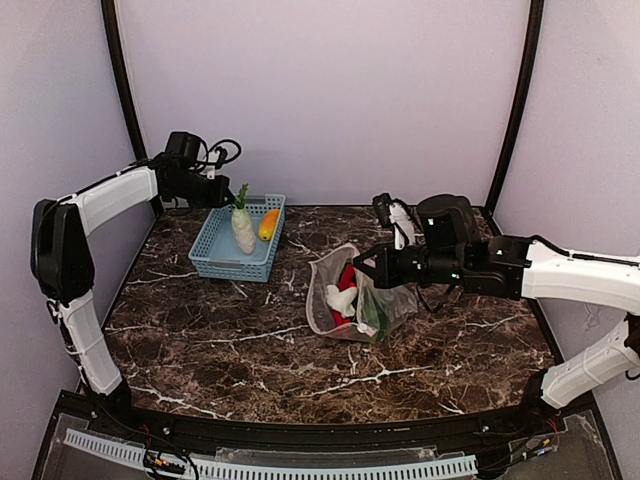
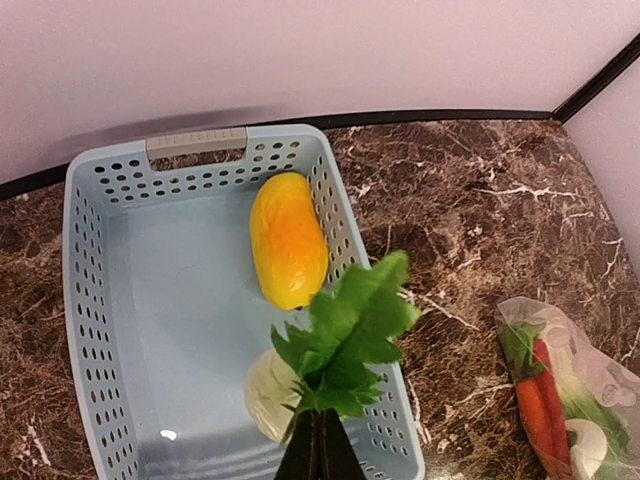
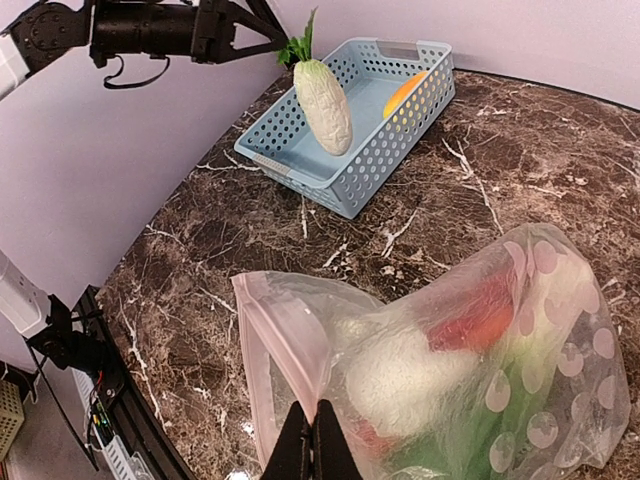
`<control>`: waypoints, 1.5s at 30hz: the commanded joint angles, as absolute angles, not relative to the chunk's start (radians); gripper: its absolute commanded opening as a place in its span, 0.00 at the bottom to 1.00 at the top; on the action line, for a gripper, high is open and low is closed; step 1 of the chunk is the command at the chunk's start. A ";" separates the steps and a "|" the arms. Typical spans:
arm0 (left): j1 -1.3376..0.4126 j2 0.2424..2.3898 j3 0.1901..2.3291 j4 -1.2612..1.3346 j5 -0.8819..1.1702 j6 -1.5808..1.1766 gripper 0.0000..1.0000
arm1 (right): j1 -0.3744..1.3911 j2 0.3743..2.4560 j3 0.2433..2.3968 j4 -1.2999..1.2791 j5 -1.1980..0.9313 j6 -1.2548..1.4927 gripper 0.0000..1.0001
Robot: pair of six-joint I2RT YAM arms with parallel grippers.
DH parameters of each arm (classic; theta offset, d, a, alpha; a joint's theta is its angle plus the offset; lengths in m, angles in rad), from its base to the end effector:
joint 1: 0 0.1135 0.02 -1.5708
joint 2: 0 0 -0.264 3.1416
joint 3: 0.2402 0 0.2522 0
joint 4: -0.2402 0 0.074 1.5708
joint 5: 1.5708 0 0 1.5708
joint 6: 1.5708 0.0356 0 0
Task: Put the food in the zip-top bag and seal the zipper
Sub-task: Place the fake vegetable in the zipper food storage bag.
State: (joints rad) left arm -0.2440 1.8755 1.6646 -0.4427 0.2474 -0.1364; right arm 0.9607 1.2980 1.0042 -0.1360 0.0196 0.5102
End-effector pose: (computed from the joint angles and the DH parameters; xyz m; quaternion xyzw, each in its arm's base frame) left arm 0.4224 -0.1141 0.3067 0.1024 0.8856 -0.1917 0.4105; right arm 0.1726 0.2458 0.3086 -0.1828 0.8215 0.3562 0.4060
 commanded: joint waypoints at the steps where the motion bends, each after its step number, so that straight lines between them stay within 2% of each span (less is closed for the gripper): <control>1: -0.244 1.731 1.606 -0.419 0.298 -0.168 0.01 | 0.968 1.293 1.038 -0.123 0.031 0.520 0.00; 12: -0.275 1.430 1.328 -0.208 0.559 -0.188 0.01 | 0.967 1.317 1.071 -0.140 0.082 0.515 0.00; 21: -0.385 1.349 1.286 -0.113 0.759 -0.118 0.01 | 0.968 1.341 1.118 -0.152 0.133 0.546 0.00; 45: -0.667 1.257 1.175 0.068 0.834 -0.118 0.01 | 0.968 1.369 1.128 -0.153 0.106 0.609 0.00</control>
State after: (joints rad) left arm -0.6460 1.2858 1.1999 0.0048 0.8154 -0.1165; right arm 0.9607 1.3590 1.0939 -0.1802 0.1055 0.5922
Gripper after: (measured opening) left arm 0.009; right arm 0.005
